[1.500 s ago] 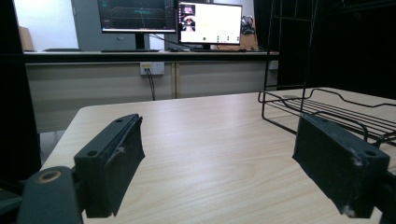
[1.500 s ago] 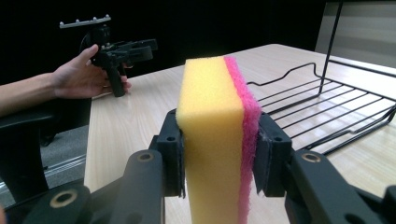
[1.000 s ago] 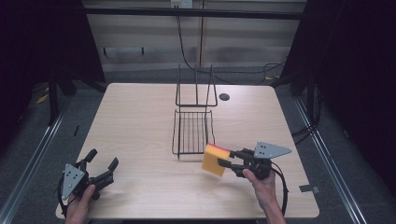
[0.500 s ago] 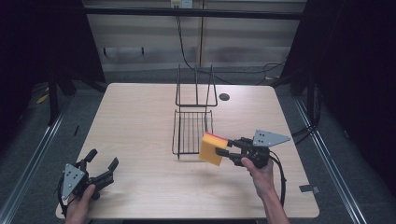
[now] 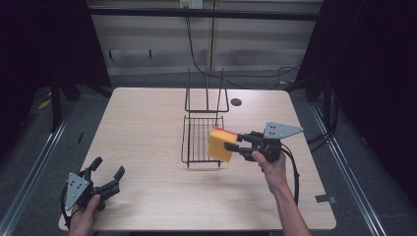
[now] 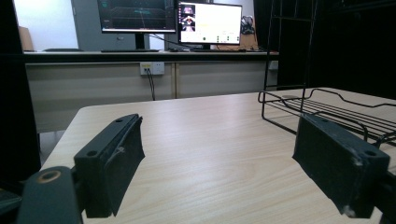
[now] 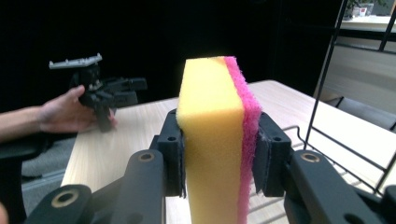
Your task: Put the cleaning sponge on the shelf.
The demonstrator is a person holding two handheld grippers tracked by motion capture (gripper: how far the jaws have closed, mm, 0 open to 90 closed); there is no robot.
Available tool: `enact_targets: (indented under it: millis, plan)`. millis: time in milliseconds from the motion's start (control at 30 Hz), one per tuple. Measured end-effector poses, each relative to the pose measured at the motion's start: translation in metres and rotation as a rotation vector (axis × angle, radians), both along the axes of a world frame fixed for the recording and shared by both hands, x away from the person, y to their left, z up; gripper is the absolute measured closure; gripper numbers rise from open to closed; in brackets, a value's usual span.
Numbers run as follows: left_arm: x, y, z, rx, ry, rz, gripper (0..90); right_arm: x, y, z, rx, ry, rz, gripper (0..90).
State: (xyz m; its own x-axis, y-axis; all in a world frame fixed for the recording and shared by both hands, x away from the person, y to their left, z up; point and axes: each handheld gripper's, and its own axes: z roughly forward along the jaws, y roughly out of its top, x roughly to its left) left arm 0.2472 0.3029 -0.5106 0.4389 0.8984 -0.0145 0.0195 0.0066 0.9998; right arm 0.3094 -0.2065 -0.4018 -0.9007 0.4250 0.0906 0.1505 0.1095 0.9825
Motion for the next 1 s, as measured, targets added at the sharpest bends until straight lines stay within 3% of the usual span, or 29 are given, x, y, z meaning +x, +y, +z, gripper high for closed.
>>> enact_targets:
  millis: [400,767,900,1000]
  plan:
    - [0.000,0.000,0.000,0.000,0.000,0.000,15.6,0.019,0.010,-0.004,-0.021,0.017,0.029,61.2]
    - [0.000,0.000,0.000,-0.002,-0.002,0.001,15.6,0.033,0.022,-0.001,-0.047,0.002,0.076,61.1]
    - [0.000,0.000,0.000,-0.002,-0.002,0.001,15.6,0.039,0.025,-0.008,-0.055,0.021,0.086,61.0]
    - [0.000,0.000,0.000,-0.002,-0.002,0.000,15.6,0.043,0.027,-0.014,-0.033,0.040,0.105,60.9]
